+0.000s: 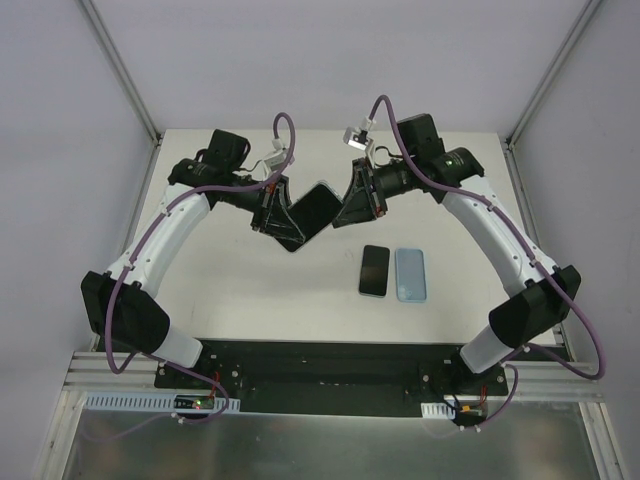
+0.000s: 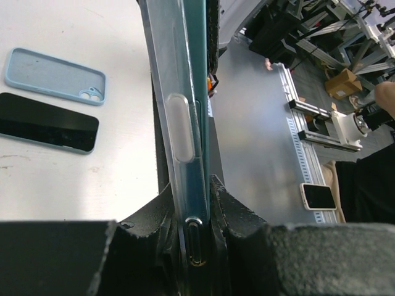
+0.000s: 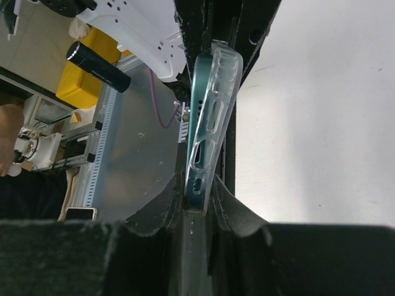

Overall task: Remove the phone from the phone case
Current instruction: Remove the phone case from the phone.

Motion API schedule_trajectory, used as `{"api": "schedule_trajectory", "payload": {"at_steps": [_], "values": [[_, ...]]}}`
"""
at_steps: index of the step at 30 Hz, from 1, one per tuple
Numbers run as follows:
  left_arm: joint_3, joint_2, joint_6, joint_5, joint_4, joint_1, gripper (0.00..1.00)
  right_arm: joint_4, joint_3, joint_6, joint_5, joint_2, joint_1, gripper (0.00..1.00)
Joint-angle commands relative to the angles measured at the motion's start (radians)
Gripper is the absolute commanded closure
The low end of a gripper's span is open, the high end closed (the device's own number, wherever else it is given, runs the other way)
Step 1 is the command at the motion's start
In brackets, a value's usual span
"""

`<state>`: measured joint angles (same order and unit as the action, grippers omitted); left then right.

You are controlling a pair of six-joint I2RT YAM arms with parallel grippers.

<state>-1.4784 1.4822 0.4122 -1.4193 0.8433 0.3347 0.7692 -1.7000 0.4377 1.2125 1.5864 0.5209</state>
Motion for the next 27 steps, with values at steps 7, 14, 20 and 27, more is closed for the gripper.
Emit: {"api": "schedule_trajectory", "payload": {"at_steps": [7, 14, 20, 27], "values": [[0.0, 0.004, 0.091, -0.139, -0.041, 0.043, 1.0, 0.16, -0.139, 0.153, 0.328, 0.014, 0.039, 1.0], [-0.02, 0.052, 0.076, -0.173, -0.039, 0.102, 1.0, 0.234, -0.176, 0.208, 0.374, 0.015, 0.056, 1.0], [-0.046, 0.081, 0.063, -0.202, -0.039, 0.133, 1.0, 0.24, -0.184, 0.205, 0.398, 0.015, 0.073, 1.0], [-0.065, 0.09, 0.07, -0.208, -0.039, 0.151, 1.0, 0.288, -0.213, 0.229, 0.401, 0.024, 0.108, 1.0]]}}
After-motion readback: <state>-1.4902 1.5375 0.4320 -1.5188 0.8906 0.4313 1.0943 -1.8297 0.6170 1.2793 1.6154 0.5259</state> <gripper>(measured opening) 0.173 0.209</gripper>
